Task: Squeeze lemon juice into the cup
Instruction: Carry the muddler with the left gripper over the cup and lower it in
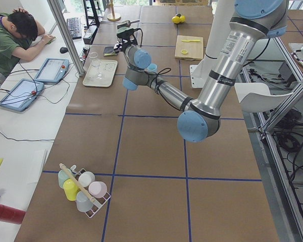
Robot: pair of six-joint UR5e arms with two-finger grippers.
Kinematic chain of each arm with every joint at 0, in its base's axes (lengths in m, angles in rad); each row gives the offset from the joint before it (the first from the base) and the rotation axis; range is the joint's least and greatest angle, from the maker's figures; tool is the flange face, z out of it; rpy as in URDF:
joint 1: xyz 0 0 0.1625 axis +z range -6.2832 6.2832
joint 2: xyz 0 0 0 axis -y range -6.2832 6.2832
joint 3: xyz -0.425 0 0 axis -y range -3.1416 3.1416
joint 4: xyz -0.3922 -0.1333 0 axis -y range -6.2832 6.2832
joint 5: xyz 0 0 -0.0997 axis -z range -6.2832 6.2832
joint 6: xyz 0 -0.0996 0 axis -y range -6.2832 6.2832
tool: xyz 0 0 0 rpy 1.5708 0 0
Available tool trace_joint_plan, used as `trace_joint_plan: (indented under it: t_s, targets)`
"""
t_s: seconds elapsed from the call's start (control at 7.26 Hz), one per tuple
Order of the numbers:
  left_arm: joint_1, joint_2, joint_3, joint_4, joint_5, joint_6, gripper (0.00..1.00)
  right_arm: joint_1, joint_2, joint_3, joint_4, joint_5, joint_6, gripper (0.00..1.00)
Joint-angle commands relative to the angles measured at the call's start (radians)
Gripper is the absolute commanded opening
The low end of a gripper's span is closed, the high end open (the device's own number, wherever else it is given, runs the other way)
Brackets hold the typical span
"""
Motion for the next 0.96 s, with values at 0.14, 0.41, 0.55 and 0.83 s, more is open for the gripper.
trace_joint_plan:
  t_s: [0.14, 0.41, 0.55, 0.83]
  targets:
    - [0.229, -0.112, 0.137, -0.234, 0.265, 0.14, 0.0, 0.007, -0.011, -0.001, 0.001, 0.0, 0.001, 1.0]
    - [0.329, -0.155, 0.261, -0.311, 0.419, 0.241, 0.0, 0.015, -0.012, -0.001, 0.001, -0.002, 0.003, 1.0]
    - [0.363, -0.155, 0.291, -0.314, 0.447, 0.291, 0.0, 0.018, -0.013, -0.001, 0.001, -0.002, 0.003, 1.0]
    - [0.415, -0.154, 0.351, -0.36, 0.486, 0.322, 0.0, 0.021, -0.016, -0.001, 0.001, -0.002, 0.003, 1.0]
